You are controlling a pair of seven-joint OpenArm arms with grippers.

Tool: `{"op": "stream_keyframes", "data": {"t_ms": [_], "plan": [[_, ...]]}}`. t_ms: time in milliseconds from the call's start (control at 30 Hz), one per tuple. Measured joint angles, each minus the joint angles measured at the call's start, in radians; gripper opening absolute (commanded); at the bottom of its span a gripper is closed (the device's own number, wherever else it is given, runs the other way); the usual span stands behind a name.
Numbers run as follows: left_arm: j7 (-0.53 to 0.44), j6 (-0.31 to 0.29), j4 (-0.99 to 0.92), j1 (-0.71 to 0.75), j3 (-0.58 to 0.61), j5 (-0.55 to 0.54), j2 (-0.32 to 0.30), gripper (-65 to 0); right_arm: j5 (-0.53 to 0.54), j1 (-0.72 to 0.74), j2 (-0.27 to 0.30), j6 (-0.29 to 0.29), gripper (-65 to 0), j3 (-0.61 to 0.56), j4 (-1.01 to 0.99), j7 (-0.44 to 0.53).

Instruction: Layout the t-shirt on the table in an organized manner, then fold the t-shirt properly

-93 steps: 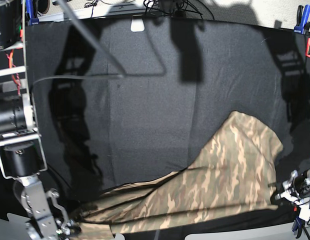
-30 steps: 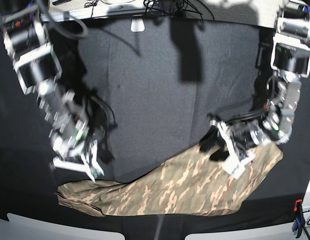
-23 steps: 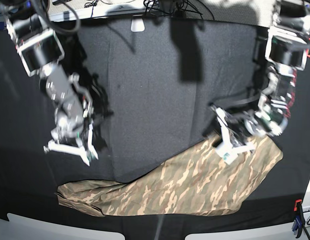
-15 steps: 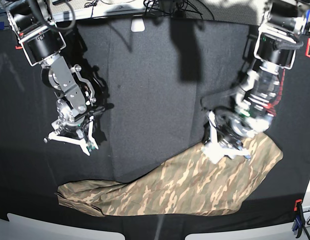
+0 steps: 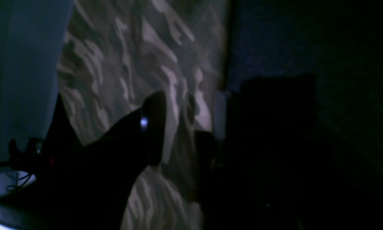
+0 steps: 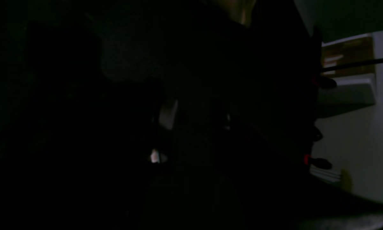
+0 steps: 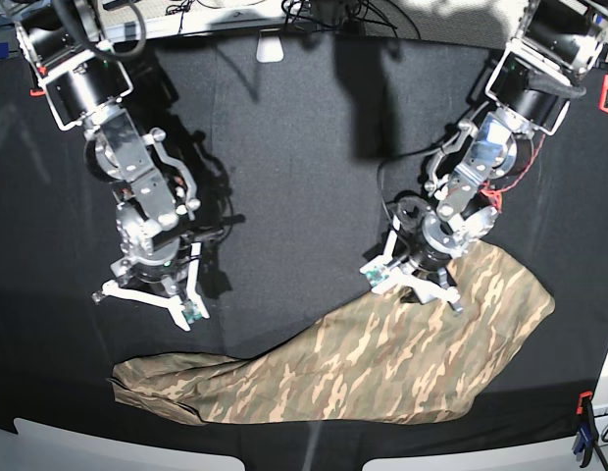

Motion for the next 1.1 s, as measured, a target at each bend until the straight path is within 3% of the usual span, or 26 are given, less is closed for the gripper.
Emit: {"op": "stream_keyframes", "data": {"t_ms": [267, 400, 433, 533, 600, 733, 800, 967, 1100], "plan": [[-0.026, 0.012, -0.141, -0.050, 0.003, -0.003, 0.006, -42.6, 0.002, 0.000, -0.061, 0.000, -48.1, 0.000, 0.000, 0.000], [-0.029, 0.013, -0.183, -0.075, 0.003, -0.003, 0.006, -45.7, 0.092, -0.002, -0.081, 0.004, -48.1, 0.000, 0.000, 0.032], [-0.026, 0.015, -0.183, -0.083, 0.003, -0.003, 0.006, -49.2, 0.115, -0.005, -0.086, 0.019, -48.1, 0.000, 0.000, 0.038], [-0.006, 0.004, -0.185, -0.100, 0.003, -0.003, 0.006, -64.2, 0.164, -0.010, -0.090, 0.204, -48.1, -0.001, 0.000, 0.044], [0.008, 0.003, -0.185, -0.103, 0.003, -0.003, 0.006, -65.0, 0.164, -0.010, -0.091, 0.261, -48.1, -0.002, 0.000, 0.046], [0.088, 0.000, -0.172, -0.142, 0.004, -0.006, 0.006, -65.0, 0.161, -0.010, -0.090, 0.283, -48.1, -0.001, 0.000, 0.046], [0.153, 0.028, -0.129, -0.149, 0.004, -0.010, 0.006, -65.0, 0.160, -0.011, -0.090, 0.303, -48.1, -0.001, 0.000, 0.046], [0.299, 0.061, 0.056, -0.140, 0.004, -0.051, 0.003, -65.0, 0.160, -0.008, -0.090, 0.410, -48.1, -0.001, 0.000, 0.057], [0.419, 0.068, 0.249, -0.140, 0.004, -0.139, 0.003, -65.0, 0.158, -0.008, -0.090, 0.440, -48.2, -0.001, 0.000, 0.082]]}}
